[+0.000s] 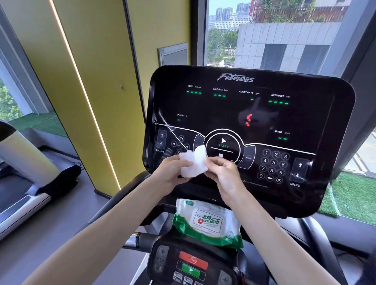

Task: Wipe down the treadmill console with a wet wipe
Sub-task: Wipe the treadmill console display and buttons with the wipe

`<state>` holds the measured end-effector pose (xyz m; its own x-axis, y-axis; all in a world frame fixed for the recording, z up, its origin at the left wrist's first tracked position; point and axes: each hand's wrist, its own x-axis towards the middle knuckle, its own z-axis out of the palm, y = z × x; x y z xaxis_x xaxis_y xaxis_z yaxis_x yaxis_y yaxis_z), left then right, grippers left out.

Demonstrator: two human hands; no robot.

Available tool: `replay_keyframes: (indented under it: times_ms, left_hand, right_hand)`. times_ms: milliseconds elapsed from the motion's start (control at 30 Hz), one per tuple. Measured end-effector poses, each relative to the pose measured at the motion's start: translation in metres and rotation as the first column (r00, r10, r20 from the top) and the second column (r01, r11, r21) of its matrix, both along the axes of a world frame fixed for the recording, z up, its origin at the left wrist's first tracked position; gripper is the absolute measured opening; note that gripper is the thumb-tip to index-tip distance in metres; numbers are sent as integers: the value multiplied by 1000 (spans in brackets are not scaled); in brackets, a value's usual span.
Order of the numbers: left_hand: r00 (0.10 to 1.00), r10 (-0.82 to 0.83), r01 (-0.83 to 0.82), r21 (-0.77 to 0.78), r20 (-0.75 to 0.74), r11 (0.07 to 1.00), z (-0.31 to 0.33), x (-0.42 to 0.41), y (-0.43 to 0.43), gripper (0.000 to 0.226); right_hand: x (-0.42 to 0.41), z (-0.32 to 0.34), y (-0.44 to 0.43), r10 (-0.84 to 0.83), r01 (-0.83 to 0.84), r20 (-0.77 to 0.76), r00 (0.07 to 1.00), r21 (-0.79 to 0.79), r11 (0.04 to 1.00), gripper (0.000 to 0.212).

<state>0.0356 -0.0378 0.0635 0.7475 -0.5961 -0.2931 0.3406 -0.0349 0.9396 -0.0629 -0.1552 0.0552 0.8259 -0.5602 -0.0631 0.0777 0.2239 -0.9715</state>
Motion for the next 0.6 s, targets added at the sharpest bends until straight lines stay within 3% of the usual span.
replay_keyframes:
  times_ms: [100,200,300,433,600]
  left_hand:
    - [985,94,-108,-95,-148,990,2,8,2,18]
    - [978,202,-206,-77,-57,975,3,19,7,18]
    - [980,173,-171,-27,98,985,6,16,7,17]
    - [980,-21,23,-7,200,1000,11,-1,-1,16]
    - [964,-64,65,5,259,998,12,-2,-4,16]
  right_hand:
    - [4,-3,-1,-130,126,-74,989,-54,991,4]
    - [6,-4,-2,-278,257,-91,956,-194,947,11]
    - [6,4,2,-158,145,-63,985,-176,974,13]
    - [8,6,10,18,-21,-53,998,-65,998,17]
    - [6,5,9,23,-24,9,1000,83,996,19]
